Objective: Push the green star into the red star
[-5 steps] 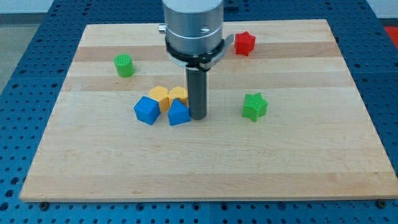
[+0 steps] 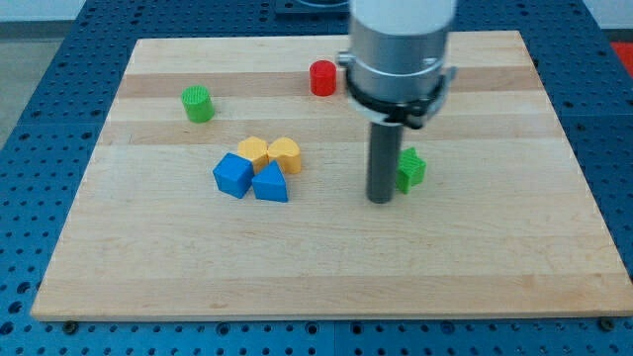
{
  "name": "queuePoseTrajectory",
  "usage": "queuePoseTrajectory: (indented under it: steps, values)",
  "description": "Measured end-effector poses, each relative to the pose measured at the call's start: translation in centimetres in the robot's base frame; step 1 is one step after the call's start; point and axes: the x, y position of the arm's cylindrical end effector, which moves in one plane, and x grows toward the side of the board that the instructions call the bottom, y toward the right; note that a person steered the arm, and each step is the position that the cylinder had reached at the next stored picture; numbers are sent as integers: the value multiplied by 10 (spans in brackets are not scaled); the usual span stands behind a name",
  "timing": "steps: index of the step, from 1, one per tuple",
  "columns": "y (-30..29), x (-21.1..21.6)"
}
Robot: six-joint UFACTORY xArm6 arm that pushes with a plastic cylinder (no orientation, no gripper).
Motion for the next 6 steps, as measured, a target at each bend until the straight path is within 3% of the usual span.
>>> queuePoseTrajectory:
  steps: [2,6]
  values:
    - [33,-9]
    - [6,-102]
